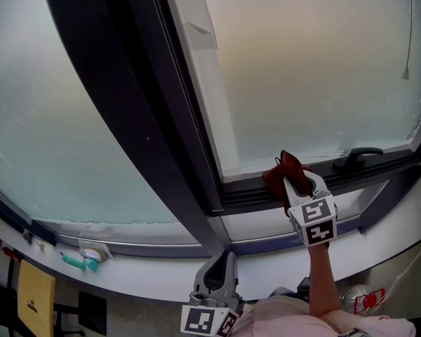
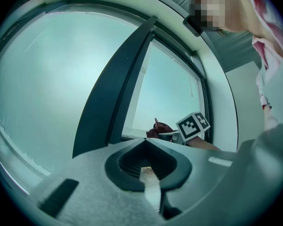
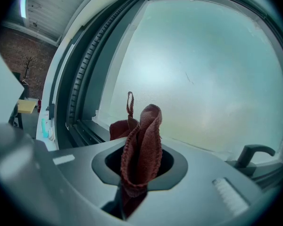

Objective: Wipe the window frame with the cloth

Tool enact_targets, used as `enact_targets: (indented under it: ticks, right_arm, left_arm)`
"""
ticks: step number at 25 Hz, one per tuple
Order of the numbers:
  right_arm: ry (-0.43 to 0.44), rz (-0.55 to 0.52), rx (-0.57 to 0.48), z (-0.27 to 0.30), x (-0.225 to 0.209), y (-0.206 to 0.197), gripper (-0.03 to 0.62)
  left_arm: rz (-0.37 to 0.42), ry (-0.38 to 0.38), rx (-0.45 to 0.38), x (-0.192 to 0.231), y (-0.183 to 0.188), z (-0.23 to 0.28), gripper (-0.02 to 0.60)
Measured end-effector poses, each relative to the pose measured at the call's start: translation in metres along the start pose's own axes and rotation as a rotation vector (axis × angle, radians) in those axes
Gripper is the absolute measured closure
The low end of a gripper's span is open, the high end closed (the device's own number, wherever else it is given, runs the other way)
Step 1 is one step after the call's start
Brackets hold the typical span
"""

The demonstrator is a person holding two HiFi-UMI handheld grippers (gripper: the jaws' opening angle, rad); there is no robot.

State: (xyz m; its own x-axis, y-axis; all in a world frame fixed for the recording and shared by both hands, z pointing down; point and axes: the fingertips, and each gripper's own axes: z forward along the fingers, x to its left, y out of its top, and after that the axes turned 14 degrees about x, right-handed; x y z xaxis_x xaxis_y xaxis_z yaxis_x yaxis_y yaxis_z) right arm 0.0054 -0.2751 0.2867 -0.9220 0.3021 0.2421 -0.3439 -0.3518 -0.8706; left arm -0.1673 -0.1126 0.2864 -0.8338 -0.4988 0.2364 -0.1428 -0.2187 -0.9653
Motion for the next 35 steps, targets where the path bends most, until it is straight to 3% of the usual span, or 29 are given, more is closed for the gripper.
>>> enact_targets:
  ticks: [18, 21, 25, 29, 35]
  right_arm:
    - [-0.047, 0.041, 0.01, -0.007, -0.028, -0.01, 0.519]
    - [-0.047, 0.043, 0.013, -0.008, -0.028, -0.012, 0.519]
    - [-0.044, 0.035, 0.019, -0.008, -0.029, -0.013, 0.519]
    - [-0.04, 0.027, 0.017, -0.004, -0.033, -0.011, 0.519]
    - [-0.036, 0.01, 0.034, -0.003, -0.034, -0.01, 0.519]
  left_arm:
    - [0.015, -0.017, 0.024, 0.001, -0.003, 0.01, 0.586]
    - [0.076, -0.035, 0.126, 0.007, -0.023, 0.015, 0.586]
    - [0.188, -0.154, 0.261, 0.008, -0.05, 0.024, 0.586]
    - [0.297, -0.178, 0.214, 0.006, -0.046, 0.025, 0.584]
    - [0.269, -0.233, 0.202, -0.007, -0.049, 0.019, 0.584]
